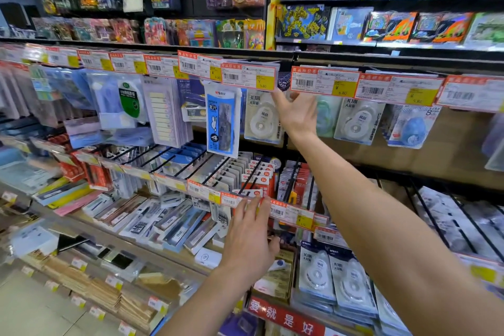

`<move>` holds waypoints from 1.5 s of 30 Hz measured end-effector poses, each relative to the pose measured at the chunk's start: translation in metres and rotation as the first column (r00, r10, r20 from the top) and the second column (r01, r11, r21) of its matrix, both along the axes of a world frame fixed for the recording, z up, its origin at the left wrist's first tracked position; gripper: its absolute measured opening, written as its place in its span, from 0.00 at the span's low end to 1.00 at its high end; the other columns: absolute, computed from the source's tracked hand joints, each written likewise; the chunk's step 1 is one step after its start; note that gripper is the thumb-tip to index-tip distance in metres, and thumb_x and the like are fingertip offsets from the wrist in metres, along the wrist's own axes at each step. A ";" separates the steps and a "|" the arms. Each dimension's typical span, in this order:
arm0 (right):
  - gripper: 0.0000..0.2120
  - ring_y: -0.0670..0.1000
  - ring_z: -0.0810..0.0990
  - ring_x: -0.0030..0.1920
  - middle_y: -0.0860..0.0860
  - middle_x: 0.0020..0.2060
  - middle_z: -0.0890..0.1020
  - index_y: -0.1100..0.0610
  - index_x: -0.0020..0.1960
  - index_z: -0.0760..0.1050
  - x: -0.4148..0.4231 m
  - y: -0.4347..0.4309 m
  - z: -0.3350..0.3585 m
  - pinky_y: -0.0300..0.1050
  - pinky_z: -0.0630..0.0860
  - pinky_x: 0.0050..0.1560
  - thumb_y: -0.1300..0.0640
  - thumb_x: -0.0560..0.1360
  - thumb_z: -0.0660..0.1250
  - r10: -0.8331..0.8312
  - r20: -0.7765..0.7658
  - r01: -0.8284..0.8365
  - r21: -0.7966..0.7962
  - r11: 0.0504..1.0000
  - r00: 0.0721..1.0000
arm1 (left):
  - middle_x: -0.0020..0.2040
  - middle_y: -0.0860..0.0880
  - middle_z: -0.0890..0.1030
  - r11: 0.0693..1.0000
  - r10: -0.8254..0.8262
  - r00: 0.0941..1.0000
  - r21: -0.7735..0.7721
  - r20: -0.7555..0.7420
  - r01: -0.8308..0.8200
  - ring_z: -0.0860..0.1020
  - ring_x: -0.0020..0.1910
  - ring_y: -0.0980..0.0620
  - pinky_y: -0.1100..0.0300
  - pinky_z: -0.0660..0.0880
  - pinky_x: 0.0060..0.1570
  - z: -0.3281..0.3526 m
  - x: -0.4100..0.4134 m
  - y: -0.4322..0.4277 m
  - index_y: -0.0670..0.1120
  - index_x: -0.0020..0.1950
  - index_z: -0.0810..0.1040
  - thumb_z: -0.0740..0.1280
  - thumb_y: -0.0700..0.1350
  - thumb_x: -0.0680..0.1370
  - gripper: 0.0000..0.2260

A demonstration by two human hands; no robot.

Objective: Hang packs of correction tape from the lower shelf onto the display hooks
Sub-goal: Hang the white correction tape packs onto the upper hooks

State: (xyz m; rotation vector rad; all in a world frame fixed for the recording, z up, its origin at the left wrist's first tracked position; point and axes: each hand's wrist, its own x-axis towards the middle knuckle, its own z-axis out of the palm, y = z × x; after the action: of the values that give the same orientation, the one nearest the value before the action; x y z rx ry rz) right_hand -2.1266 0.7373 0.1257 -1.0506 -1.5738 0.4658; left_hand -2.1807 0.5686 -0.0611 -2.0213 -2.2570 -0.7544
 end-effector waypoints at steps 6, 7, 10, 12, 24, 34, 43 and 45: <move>0.15 0.49 0.78 0.54 0.49 0.54 0.79 0.54 0.62 0.74 0.045 -0.040 -0.037 0.47 0.76 0.60 0.50 0.79 0.70 0.118 0.142 -0.119 -0.003 0.993 0.983 | 0.81 0.51 0.52 1.000 -0.019 1.000 0.007 0.025 0.019 0.46 0.80 0.49 0.47 0.55 0.78 0.006 0.007 -0.006 0.51 0.81 0.49 0.64 0.55 0.80 0.36; 0.11 0.49 0.79 0.52 0.50 0.52 0.80 0.53 0.59 0.75 0.055 -0.047 -0.044 0.48 0.77 0.58 0.52 0.79 0.70 0.123 0.171 -0.124 -0.007 0.992 0.978 | 0.81 0.51 0.53 1.000 -0.028 0.999 0.004 0.032 0.028 0.47 0.80 0.50 0.47 0.56 0.77 0.008 0.010 -0.008 0.50 0.81 0.51 0.65 0.54 0.80 0.35; 0.05 0.48 0.78 0.45 0.50 0.46 0.80 0.54 0.53 0.77 0.081 -0.077 -0.061 0.42 0.75 0.50 0.56 0.78 0.70 0.162 0.211 -0.163 -0.015 0.987 0.964 | 0.81 0.53 0.52 0.999 -0.050 0.996 0.002 0.068 0.050 0.47 0.80 0.52 0.46 0.57 0.77 0.010 0.020 -0.016 0.52 0.80 0.54 0.65 0.53 0.80 0.32; 0.04 0.47 0.76 0.42 0.50 0.43 0.80 0.56 0.50 0.78 0.099 -0.098 -0.076 0.40 0.72 0.46 0.58 0.77 0.71 0.156 0.250 -0.157 -0.016 0.987 0.955 | 0.79 0.53 0.57 0.997 -0.080 0.994 0.017 0.071 0.079 0.50 0.79 0.51 0.47 0.56 0.78 0.009 0.029 -0.022 0.52 0.80 0.57 0.65 0.52 0.80 0.31; 0.03 0.45 0.79 0.37 0.45 0.36 0.81 0.51 0.45 0.78 0.206 -0.173 -0.238 0.45 0.77 0.41 0.56 0.78 0.70 0.239 0.345 0.051 -0.655 0.754 0.908 | 0.71 0.49 0.70 0.951 -0.197 0.971 -0.215 0.135 0.223 0.62 0.72 0.48 0.51 0.65 0.72 -0.061 0.070 -0.035 0.46 0.74 0.67 0.63 0.52 0.79 0.25; 0.23 0.59 0.79 0.53 0.58 0.58 0.79 0.59 0.64 0.74 0.233 -0.120 -0.289 0.49 0.74 0.46 0.44 0.77 0.68 0.013 0.512 0.393 -0.675 0.624 0.859 | 0.69 0.44 0.71 0.848 -0.032 0.983 -0.515 0.179 0.122 0.67 0.70 0.42 0.48 0.71 0.66 -0.103 0.086 0.012 0.44 0.73 0.65 0.65 0.56 0.79 0.27; 0.38 0.64 0.65 0.73 0.63 0.71 0.68 0.62 0.72 0.66 0.203 -0.080 -0.299 0.56 0.72 0.64 0.35 0.75 0.69 0.044 0.620 0.510 -0.682 0.524 0.783 | 0.64 0.40 0.74 0.840 0.177 0.936 -0.543 0.305 0.018 0.73 0.64 0.40 0.48 0.73 0.59 -0.124 0.121 0.062 0.43 0.71 0.66 0.71 0.57 0.75 0.31; 0.39 0.63 0.64 0.74 0.62 0.71 0.69 0.61 0.73 0.65 0.201 -0.076 -0.300 0.56 0.72 0.63 0.34 0.75 0.69 0.049 0.624 0.513 -0.682 0.521 0.780 | 0.63 0.40 0.75 0.841 0.207 0.923 -0.540 0.325 0.001 0.74 0.63 0.40 0.49 0.74 0.59 -0.131 0.120 0.067 0.41 0.70 0.68 0.73 0.58 0.74 0.32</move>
State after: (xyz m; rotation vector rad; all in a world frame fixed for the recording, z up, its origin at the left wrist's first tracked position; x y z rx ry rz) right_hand -1.9257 0.6610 -0.1743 -2.3414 -1.6763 0.7832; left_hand -2.0610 0.6357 -0.1917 -2.0573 -3.0633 -0.5832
